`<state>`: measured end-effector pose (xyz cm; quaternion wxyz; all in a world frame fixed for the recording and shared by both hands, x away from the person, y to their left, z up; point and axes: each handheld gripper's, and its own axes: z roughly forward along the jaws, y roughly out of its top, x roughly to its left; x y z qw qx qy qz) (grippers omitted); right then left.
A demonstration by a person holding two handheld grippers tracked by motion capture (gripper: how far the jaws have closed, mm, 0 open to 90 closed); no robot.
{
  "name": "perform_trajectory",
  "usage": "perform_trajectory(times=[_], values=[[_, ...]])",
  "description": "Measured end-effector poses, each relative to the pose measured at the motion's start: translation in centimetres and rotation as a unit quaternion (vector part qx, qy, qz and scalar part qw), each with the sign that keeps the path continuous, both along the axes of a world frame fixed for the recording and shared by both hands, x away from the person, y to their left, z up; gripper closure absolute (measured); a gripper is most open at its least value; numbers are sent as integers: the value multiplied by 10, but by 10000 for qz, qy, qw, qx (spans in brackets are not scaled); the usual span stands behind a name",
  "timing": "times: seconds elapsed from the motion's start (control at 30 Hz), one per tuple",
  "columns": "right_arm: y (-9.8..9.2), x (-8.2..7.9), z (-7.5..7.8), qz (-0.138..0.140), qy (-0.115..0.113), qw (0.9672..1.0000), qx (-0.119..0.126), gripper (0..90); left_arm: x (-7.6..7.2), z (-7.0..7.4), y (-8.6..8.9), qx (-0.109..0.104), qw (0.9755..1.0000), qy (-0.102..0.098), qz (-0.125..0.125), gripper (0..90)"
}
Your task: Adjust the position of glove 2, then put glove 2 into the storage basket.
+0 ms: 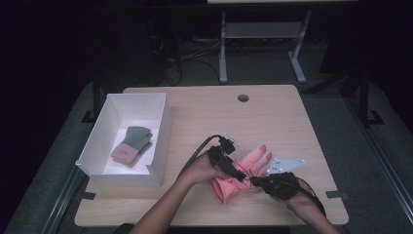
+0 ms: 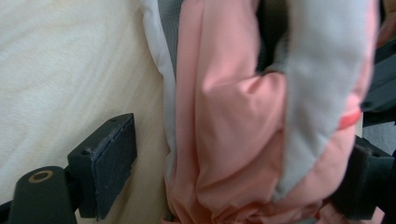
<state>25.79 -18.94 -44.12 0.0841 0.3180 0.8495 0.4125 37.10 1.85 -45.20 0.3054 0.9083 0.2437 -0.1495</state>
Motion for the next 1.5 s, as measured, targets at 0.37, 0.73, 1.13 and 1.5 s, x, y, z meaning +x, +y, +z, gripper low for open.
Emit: perform_trajectory(times=[0.37,0.73,1.13,1.5], values=[[7,-1,-11,11,-17,9990,-450,900,-6,-2,-4,-76,9995,256,-174,253],[9,2,-13,16,-27,9990,-440,900,1,-8,2,-348,9963,744,-249,515],[-8,-6,-1,3,57,10000,-66,750,-1,-2,7,-489,9959,755,-55,622],[-38,-6,4,-396,91,9991,95,491,-2,17,23,-666,9960,533,255,622]])
